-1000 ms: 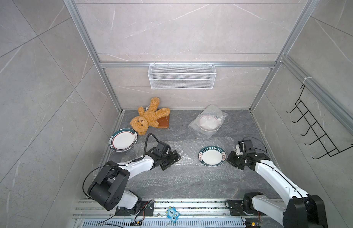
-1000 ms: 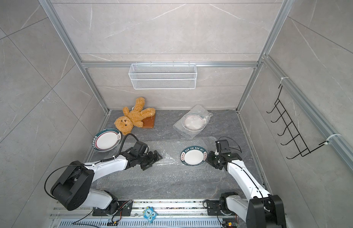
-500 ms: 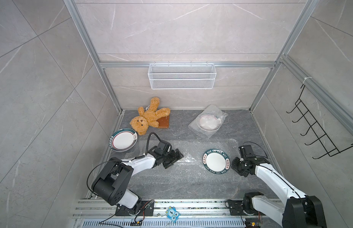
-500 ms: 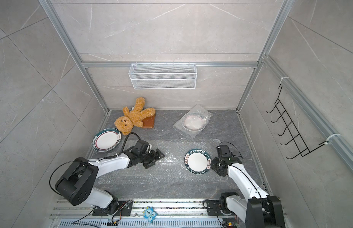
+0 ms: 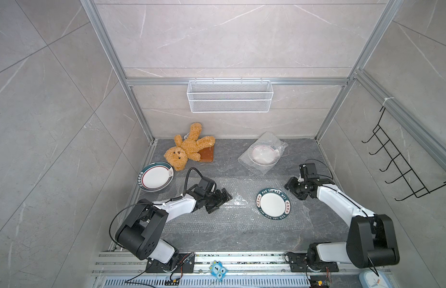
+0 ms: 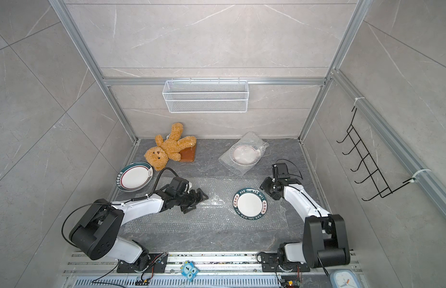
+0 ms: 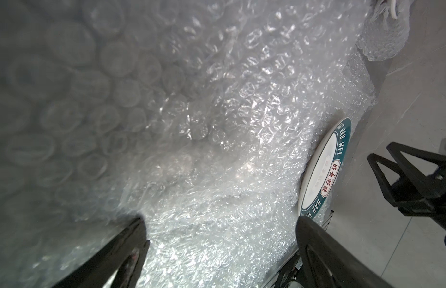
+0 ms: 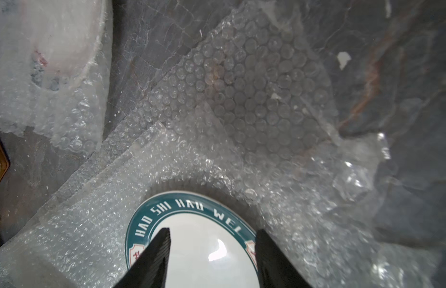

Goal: Unpack dinner plates from bubble wrap
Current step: Unwrap the bubble wrap.

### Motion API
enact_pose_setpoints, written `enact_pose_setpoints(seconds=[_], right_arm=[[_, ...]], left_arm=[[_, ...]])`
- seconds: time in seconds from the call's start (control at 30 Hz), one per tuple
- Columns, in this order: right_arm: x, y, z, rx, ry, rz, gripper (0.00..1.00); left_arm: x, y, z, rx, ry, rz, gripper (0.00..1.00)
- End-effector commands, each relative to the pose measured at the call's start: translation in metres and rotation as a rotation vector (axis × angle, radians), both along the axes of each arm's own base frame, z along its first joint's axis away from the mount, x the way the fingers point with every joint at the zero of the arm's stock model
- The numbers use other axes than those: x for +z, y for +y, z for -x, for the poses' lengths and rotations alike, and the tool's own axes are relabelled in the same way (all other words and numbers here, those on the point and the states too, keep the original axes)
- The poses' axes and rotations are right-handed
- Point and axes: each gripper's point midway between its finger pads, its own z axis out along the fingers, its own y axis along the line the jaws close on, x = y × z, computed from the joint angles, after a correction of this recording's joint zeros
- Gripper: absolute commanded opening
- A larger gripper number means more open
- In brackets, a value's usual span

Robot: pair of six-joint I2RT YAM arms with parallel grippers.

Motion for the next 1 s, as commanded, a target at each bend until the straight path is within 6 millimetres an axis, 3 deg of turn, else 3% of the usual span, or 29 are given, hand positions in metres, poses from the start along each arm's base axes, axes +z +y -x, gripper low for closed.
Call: enact_pose_setpoints(seconds=[0.0,0.07,0.17,0.43,0.63,0.83,0.97], right_arm=[[-0.001,0.003,-0.023,0.040,-0.026,0.003,0.58],[-0.012,-0.004,-0.025,0.030,0.014,0.046,0.61],[-0.023,0.002,-0.031,0.069,0.035,0.032,0.62],[-0.043,0.004,-0.040,0.111,0.058,0.040,0.58],[-0.049,0.014,-0.043,0.140,0.049,-0.011,0.36],[-0.024,0.005,-0.035,0.112,0.015,0.033,0.09],[-0.005,-0.006,-0.032,0.092,0.029,0.094,0.00]], left_arm=[[0.009,-0.005,0.002,-0.042,0.003,0.018,0.96],[0.008,-0.007,0.000,-0.044,0.007,0.021,0.96],[0.004,-0.007,0.000,-0.041,0.017,0.018,0.96],[-0.001,-0.008,-0.001,-0.037,0.026,0.025,0.96],[0.000,-0.005,-0.002,-0.031,0.025,0.009,0.96],[-0.016,0.009,0.000,0.005,0.054,-0.065,0.96],[-0.026,0.016,0.003,0.035,0.078,-0.097,0.96]])
